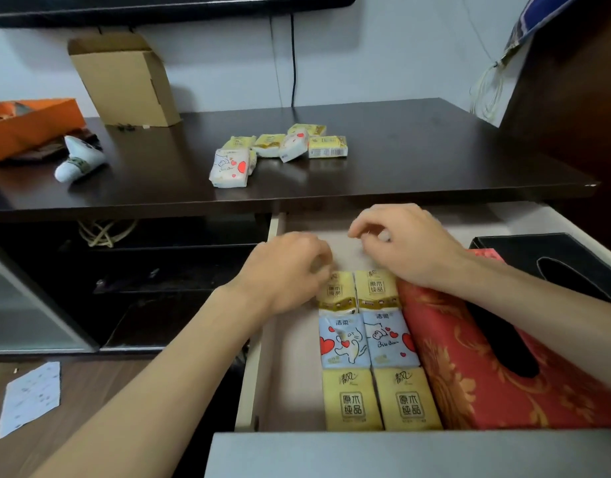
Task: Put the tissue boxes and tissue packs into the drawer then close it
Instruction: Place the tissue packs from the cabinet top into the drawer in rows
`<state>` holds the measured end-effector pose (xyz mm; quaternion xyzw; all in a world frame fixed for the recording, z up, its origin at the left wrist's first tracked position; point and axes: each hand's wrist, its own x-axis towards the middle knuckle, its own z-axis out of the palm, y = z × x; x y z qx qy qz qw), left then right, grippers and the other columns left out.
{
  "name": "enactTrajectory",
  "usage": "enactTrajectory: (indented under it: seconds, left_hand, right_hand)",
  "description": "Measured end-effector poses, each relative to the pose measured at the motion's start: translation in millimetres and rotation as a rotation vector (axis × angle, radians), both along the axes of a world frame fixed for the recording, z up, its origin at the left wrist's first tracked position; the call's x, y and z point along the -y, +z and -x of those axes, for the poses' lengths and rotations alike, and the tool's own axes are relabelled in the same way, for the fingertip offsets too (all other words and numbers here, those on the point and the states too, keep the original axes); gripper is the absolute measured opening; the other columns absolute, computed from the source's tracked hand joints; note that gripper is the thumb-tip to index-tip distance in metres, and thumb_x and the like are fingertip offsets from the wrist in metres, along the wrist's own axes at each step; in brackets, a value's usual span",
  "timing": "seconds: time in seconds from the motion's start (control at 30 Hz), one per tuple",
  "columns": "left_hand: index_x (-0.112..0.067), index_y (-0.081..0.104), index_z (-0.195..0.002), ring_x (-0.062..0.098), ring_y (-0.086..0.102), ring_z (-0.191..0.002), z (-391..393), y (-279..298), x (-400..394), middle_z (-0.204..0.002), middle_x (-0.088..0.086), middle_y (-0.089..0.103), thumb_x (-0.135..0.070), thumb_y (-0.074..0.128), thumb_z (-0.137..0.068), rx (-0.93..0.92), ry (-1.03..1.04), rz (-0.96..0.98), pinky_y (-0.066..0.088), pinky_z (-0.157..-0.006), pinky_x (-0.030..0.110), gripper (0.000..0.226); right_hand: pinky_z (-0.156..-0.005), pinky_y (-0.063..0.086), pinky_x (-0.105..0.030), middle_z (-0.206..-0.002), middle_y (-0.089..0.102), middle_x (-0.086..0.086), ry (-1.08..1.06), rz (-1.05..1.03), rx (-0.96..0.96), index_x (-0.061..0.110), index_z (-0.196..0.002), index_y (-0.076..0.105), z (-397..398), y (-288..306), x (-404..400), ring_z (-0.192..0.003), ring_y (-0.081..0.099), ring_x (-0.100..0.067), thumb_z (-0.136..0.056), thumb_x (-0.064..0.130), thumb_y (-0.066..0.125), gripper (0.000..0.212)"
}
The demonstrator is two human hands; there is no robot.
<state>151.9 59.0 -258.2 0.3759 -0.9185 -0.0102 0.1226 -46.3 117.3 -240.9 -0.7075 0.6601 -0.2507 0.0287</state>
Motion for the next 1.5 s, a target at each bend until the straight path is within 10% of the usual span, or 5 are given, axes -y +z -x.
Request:
enactTrajectory:
  seconds: [0.2, 0.37, 0.57, 0.87, 1.5]
  left_hand:
    - [-0.024, 0.070, -0.109, 0.013, 0.052, -0.114, -24.4, 26.5, 50.4, -0.118, -0.007, 0.060, -0.026, 0.055, -0.088, -0.614, 0.262, 0.220, 0.052, -0.085, 0.040, 0.026]
    - [-0.024, 0.043, -0.148, 0.036, 0.013, -0.150, -21.7, 4.7, 91.8, -0.163, 0.019, 0.017, -0.031, 0.046, -0.097, -0.479, 0.583, 0.242, 0.022, -0.116, 0.049, 0.051]
    - [-0.028, 0.059, -0.135, 0.030, 0.043, -0.127, -21.2, -13.0, 105.5, -0.146, 0.011, 0.046, -0.044, 0.041, -0.097, -0.515, 0.604, 0.264, 0.027, -0.106, 0.042, 0.045]
    - [-0.024, 0.078, -0.108, 0.020, 0.057, -0.105, -22.2, -9.7, 89.3, -0.118, 0.002, 0.061, -0.035, 0.066, -0.091, -0.855, 0.483, 0.234, 0.045, -0.094, 0.040, 0.024]
    - [-0.024, 0.061, -0.135, 0.023, 0.016, -0.150, -24.1, 39.3, 66.0, -0.160, 0.008, 0.033, -0.040, 0.062, -0.090, -0.282, 0.286, -0.110, 0.028, -0.113, 0.049, 0.048]
  right_hand:
    - [-0.090, 0.047, -0.040, -0.109, 0.063, 0.012, -0.015, 0.209, 0.153, 0.027, -0.111, 0.072, 0.6, 33.3, 63.5, -0.111, 0.057, -0.016, -0.088, 0.017, 0.056, 0.030]
    - [-0.106, 0.039, -0.041, -0.143, 0.053, -0.006, -0.023, 0.098, 0.165, 0.021, -0.137, 0.060, -20.4, 37.3, 141.5, -0.138, 0.040, -0.027, -0.089, 0.020, 0.061, 0.048]
    - [-0.120, 0.025, -0.045, -0.165, 0.035, -0.008, -0.003, 0.114, -0.104, 0.017, -0.154, 0.045, -28.9, 29.4, 195.2, -0.154, 0.022, -0.030, -0.092, 0.026, 0.064, 0.066]
    - [-0.089, 0.054, -0.046, -0.115, 0.073, -0.014, -0.058, 0.271, -0.201, 0.029, -0.118, 0.079, -35.5, 29.6, 178.0, -0.113, 0.062, -0.037, -0.095, 0.018, 0.058, 0.032]
    - [-0.096, 0.050, -0.040, -0.113, 0.070, -0.003, 0.160, -0.112, 0.479, 0.022, -0.084, 0.063, 7.7, 28.5, 121.7, -0.104, 0.064, -0.021, -0.077, 0.021, 0.088, 0.026]
